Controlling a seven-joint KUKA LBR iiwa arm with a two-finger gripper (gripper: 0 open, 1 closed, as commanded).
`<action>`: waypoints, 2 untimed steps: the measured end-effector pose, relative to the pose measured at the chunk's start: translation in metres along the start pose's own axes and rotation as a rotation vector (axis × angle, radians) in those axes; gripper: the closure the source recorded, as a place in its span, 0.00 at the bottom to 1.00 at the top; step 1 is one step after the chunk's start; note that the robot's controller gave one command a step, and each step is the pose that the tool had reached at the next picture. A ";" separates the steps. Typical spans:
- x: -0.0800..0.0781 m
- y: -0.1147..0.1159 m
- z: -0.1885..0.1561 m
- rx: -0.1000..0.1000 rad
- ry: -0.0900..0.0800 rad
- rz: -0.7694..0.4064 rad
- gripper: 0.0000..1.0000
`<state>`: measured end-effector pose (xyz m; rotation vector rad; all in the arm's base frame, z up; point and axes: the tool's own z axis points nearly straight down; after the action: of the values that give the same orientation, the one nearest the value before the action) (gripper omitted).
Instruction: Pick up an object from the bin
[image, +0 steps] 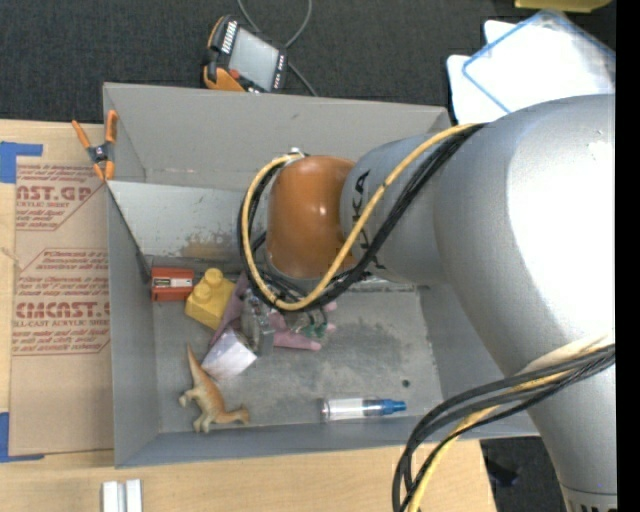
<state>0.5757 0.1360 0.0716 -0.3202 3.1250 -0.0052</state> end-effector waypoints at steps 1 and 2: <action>0.000 0.000 0.000 0.000 0.000 0.000 1.00; -0.002 0.002 0.000 0.003 0.004 -0.008 1.00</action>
Offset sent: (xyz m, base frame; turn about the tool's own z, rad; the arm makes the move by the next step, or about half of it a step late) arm 0.0017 0.0046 -0.0016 -0.0103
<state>0.5775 0.1380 0.0711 -0.3328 3.1277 -0.0107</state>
